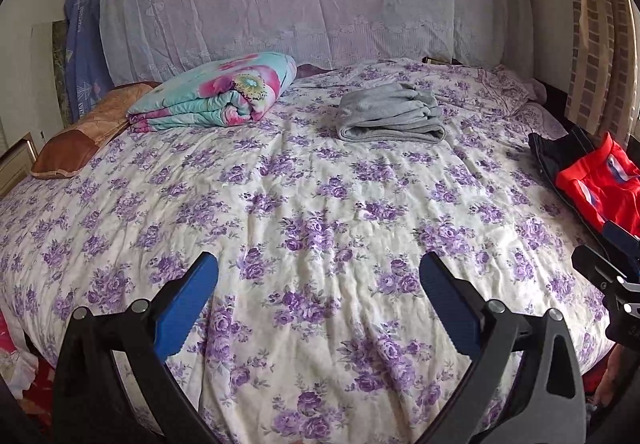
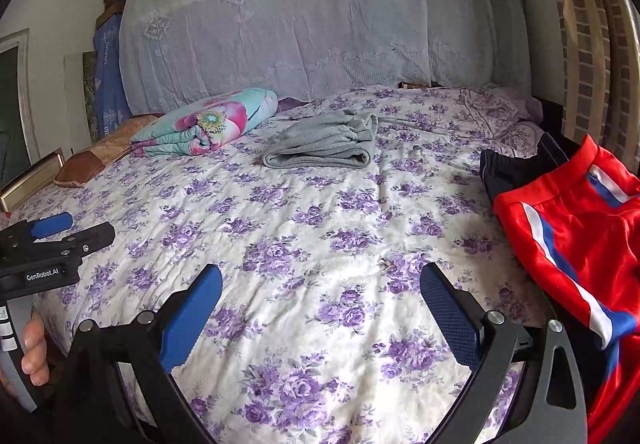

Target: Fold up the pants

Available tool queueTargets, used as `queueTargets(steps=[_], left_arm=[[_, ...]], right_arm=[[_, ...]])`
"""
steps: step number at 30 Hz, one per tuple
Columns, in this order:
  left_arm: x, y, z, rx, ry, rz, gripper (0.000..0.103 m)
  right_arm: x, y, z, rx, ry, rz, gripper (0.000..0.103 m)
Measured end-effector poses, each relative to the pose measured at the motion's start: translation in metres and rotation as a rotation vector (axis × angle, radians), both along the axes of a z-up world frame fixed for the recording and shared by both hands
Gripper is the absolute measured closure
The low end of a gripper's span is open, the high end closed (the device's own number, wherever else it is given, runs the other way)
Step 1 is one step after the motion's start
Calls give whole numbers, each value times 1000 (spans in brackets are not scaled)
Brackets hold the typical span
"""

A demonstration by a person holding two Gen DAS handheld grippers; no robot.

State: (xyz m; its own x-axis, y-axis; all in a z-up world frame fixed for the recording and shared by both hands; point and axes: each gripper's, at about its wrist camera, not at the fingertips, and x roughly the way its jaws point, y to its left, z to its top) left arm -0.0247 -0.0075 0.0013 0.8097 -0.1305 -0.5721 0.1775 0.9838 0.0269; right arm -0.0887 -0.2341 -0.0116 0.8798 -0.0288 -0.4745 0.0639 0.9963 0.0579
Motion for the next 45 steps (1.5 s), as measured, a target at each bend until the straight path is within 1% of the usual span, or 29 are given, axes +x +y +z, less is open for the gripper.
queueTargets(steps=[13, 22, 29, 32, 37, 40, 45], left_arm=[[4, -5, -6, 30, 6, 7, 5], [7, -4, -9, 30, 18, 8, 5], [9, -4, -12, 41, 8, 18, 5], [9, -2, -13, 30, -7, 12, 5], [13, -2, -16, 23, 21, 3, 5], [15, -3, -20, 31, 45, -1, 5], [19, -1, -23, 25, 63, 5, 5]], right_arm=[[1, -1, -6, -1, 13, -3, 3], [1, 1, -6, -9, 14, -10, 3], [3, 1, -9, -16, 24, -8, 3], [3, -1, -12, -15, 29, -10, 3], [5, -2, -13, -14, 36, -13, 3], [6, -2, -14, -13, 39, -14, 3], [9, -4, -16, -9, 48, -14, 3]])
